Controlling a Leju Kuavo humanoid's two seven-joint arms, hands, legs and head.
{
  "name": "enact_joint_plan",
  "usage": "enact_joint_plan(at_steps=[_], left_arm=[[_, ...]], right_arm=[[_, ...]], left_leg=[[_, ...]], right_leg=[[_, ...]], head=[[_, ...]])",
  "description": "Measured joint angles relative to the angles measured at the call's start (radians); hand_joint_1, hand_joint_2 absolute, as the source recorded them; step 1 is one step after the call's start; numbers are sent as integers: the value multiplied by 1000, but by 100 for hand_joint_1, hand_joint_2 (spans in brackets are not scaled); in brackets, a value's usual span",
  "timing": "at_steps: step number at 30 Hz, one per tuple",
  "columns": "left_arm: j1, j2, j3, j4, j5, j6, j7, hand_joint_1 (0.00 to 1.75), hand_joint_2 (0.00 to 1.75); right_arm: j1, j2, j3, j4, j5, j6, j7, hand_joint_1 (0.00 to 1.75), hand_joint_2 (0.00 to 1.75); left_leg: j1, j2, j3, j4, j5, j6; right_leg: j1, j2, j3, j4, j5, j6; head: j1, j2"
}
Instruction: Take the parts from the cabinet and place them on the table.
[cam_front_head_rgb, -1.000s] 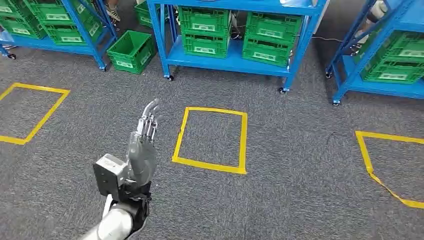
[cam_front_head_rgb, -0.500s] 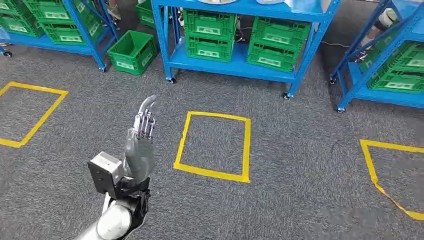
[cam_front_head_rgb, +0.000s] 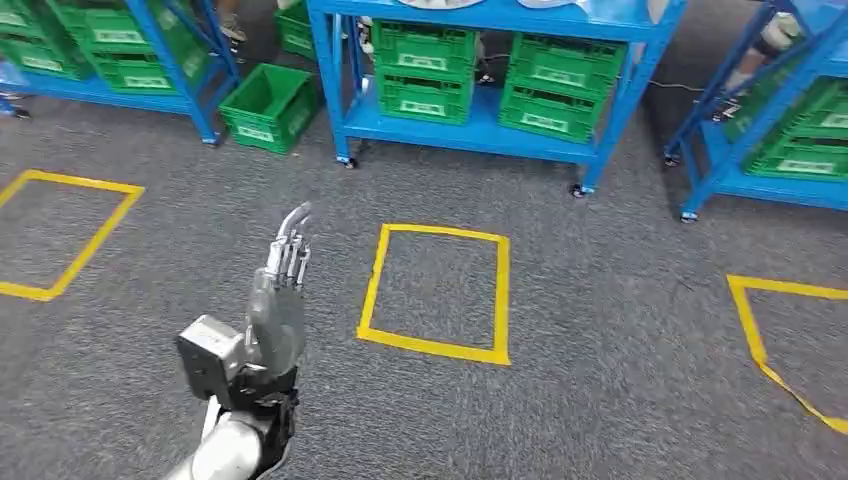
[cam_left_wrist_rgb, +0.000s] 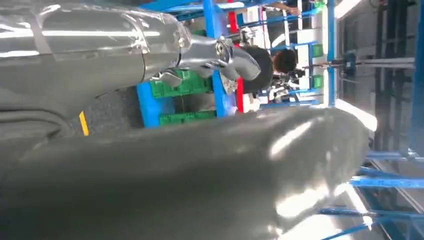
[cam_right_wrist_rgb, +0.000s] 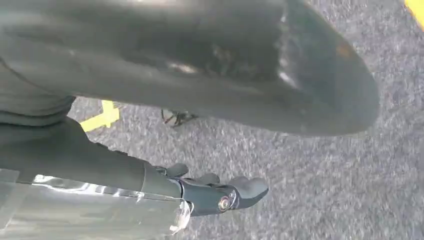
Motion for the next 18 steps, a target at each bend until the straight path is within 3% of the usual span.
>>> enact_joint_plan(at_steps=[1,3,6,7,9,10,12,13,14,16,17,18], left_arm=[[2,1,0,0,-1,1,0,0,0],[2,1,0,-2,-3,1,0,0,0],[2,2,0,-3,-3,1,0,0,0],[2,2,0,-3,-3,1,0,0,0],[2,2,0,-3,-4,1,0,0,0],[2,2,0,-3,-4,1,0,0,0],[2,2,0,-3,-4,1,0,0,0],[2,2,0,-3,-4,1,0,0,0],[2,2,0,-4,-4,1,0,0,0],[3,2,0,-4,-4,1,3,0,0],[3,2,0,-4,-4,1,6,0,0],[3,2,0,-4,-4,1,9,0,0]], right_arm=[[-1,-1,2,0,0,0,0,0,0],[2,-2,7,0,0,0,0,0,0],[3,-3,8,0,0,0,0,0,0],[3,-3,9,0,0,0,0,0,0],[3,-3,10,0,0,0,0,0,0],[3,-3,10,0,0,0,0,0,0],[3,-2,13,0,0,0,0,0,0],[3,0,14,0,0,0,0,0,0],[3,0,14,0,0,0,0,0,0],[3,2,16,0,0,0,0,0,0],[3,3,17,0,0,0,0,0,0],[3,4,17,0,0,0,0,0,0]], left_leg=[[4,2,0,-3,4,4],[5,2,-1,-3,5,5],[2,1,0,-3,1,15],[0,1,0,-3,1,17],[-5,-1,0,-2,-3,29],[-7,-2,0,-2,-3,29],[-10,-5,0,-2,-4,31],[-10,-6,0,-1,-5,32],[-11,-7,0,-1,-5,32],[-11,-8,0,0,-5,32],[-11,-8,0,0,-5,32],[-11,-8,0,0,-5,32]], right_leg=[[-1,3,2,2,-5,3],[0,4,5,-4,8,-15],[2,4,7,-8,19,-32],[2,4,7,-10,20,-35],[0,2,10,-18,19,-40],[0,1,13,-22,14,-46],[-1,-1,14,-23,12,-47],[-1,-1,14,-23,11,-41],[-2,-2,15,-25,12,-28],[-4,-4,18,-31,10,11],[-6,-5,19,-32,9,24],[-6,-5,19,-31,8,26]], head=[[1,0],[8,0],[9,0],[9,0],[9,0],[9,0],[8,0],[8,0],[8,0],[8,0],[8,0],[8,0]])
